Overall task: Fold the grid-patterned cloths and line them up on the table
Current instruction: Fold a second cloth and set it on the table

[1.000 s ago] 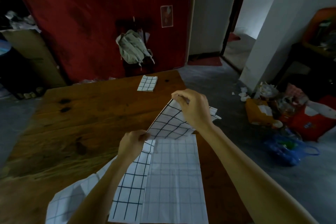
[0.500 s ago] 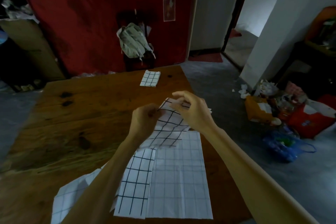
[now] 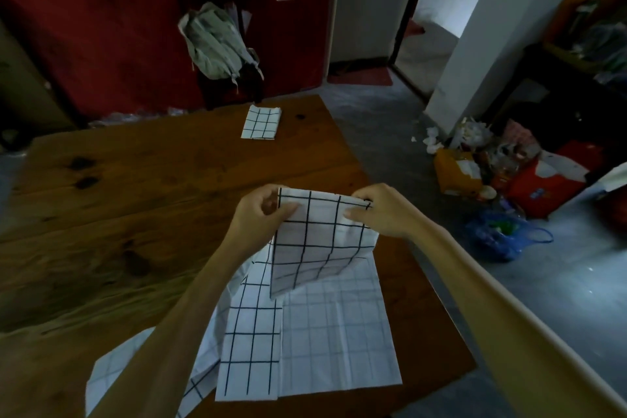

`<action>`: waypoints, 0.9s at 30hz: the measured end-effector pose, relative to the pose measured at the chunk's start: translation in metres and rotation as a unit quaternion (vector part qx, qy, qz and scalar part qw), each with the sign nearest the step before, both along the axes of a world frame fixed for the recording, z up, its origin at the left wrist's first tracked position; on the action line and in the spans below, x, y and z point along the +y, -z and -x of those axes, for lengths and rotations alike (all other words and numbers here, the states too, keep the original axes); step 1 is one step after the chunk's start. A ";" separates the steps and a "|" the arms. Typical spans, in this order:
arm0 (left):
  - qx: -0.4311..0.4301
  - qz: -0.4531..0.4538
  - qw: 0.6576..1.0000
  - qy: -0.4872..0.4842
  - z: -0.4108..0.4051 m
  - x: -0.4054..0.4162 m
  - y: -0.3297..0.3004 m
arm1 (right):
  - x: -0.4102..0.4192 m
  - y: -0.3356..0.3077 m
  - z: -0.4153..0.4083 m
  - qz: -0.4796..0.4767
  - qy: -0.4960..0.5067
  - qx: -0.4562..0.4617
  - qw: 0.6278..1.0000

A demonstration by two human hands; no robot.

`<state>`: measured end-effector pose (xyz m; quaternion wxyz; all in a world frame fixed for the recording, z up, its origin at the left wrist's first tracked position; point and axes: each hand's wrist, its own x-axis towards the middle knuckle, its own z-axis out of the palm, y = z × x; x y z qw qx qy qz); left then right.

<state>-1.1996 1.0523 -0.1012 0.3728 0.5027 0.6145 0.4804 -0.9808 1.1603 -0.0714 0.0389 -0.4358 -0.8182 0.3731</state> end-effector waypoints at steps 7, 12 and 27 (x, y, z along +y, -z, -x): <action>0.089 0.087 0.992 0.025 0.010 0.051 0.039 | 0.068 0.033 0.014 0.044 -0.046 -0.055 0.996; 0.144 0.112 0.983 -0.016 0.016 0.105 0.090 | 0.117 0.092 0.027 -0.001 -0.030 -0.078 0.996; 0.290 0.121 0.948 0.050 0.014 0.124 0.183 | 0.135 0.162 0.002 0.018 -0.041 -0.090 0.995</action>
